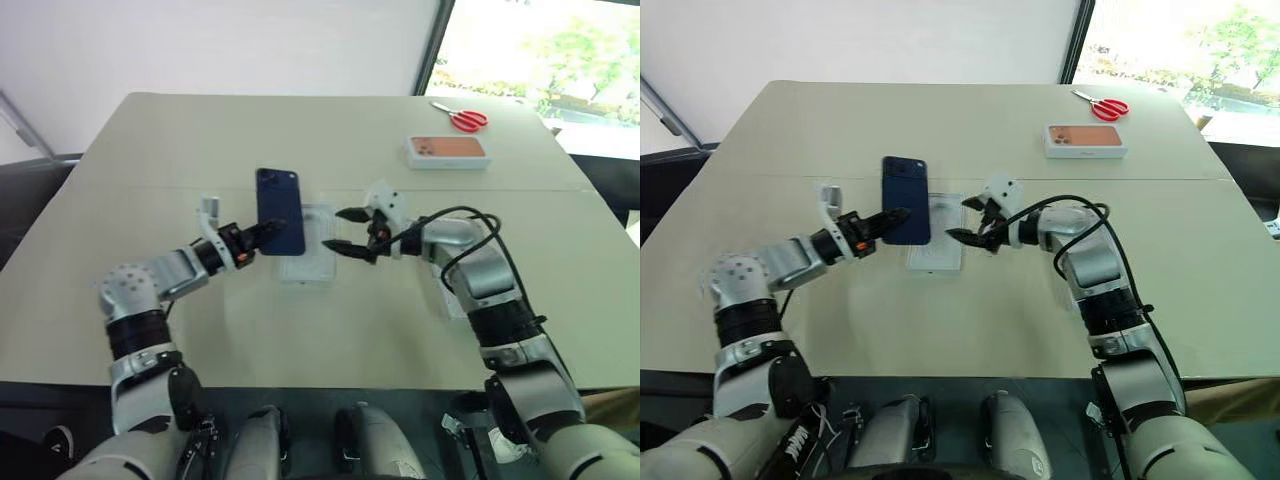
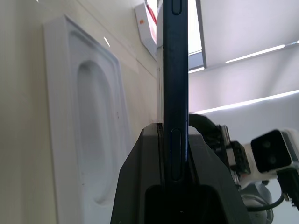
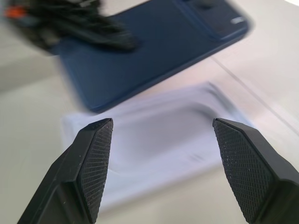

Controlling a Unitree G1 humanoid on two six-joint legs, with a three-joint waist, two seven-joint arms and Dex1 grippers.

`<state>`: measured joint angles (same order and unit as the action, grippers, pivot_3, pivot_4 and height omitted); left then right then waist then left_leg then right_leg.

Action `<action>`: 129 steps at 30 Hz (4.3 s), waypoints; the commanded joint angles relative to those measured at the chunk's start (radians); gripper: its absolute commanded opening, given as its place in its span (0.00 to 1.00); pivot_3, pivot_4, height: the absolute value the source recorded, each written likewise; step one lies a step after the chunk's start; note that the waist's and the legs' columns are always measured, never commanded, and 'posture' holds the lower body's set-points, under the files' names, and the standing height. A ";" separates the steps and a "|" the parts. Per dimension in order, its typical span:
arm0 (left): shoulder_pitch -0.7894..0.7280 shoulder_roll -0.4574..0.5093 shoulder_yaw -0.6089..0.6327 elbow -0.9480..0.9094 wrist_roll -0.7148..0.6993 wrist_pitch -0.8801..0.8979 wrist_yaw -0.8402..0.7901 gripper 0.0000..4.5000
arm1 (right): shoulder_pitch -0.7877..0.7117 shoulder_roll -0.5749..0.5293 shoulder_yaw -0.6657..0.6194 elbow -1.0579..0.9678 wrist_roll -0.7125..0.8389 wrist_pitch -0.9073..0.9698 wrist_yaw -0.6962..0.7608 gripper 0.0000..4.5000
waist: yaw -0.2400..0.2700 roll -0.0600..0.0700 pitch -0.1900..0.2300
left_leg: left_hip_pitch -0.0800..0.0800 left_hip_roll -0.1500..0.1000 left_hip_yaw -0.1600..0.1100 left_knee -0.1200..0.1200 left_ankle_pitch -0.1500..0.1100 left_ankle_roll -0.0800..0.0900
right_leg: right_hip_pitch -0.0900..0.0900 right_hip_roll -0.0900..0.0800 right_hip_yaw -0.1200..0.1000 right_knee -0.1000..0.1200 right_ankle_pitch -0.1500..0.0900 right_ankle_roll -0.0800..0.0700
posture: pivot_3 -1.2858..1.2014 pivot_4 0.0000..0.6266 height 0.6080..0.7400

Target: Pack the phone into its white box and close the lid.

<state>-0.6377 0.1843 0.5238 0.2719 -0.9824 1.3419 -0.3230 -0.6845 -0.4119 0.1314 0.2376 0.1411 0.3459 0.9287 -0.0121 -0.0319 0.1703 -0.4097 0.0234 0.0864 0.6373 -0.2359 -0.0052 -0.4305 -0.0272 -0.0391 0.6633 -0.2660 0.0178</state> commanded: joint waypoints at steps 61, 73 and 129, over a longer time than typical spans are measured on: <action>-0.027 0.149 -0.161 0.011 0.208 -0.261 -0.006 0.01 | -0.031 0.047 0.091 0.177 -0.161 -0.233 -0.118 0.00 | 0.000 0.000 0.000 | -0.001 0.003 0.000 0.007 -0.001 0.001 | 0.002 0.003 -0.001 0.002 0.000 0.001 | 0.52 0.24 1.00; -0.109 0.121 -0.394 0.154 0.384 -0.288 -0.117 0.01 | -0.034 0.093 0.109 0.213 -0.193 -0.221 -0.159 0.00 | -0.003 0.000 0.000 | -0.001 0.003 0.000 0.008 -0.001 0.002 | 0.002 0.004 -0.001 0.002 0.000 0.001 | 0.52 0.24 1.00; -0.235 -0.197 -0.506 0.326 0.604 -0.483 -0.246 0.01 | 0.294 -0.316 -0.025 -0.113 -0.154 -0.069 0.025 0.00 | 0.000 -0.001 0.001 | 0.000 0.001 0.000 0.011 -0.004 0.007 | 0.006 0.003 -0.002 0.001 -0.004 0.007 | 0.52 0.24 1.00</action>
<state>-0.8491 -0.0120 0.0132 0.6010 -0.3793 0.8806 -0.5666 -0.3949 -0.7274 0.0811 0.1489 -0.0250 0.2775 0.9275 -0.0121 -0.0327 0.1709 -0.4099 0.0241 0.0859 0.6481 -0.2396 0.0014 -0.4246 -0.0244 -0.0407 0.6646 -0.2696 0.0244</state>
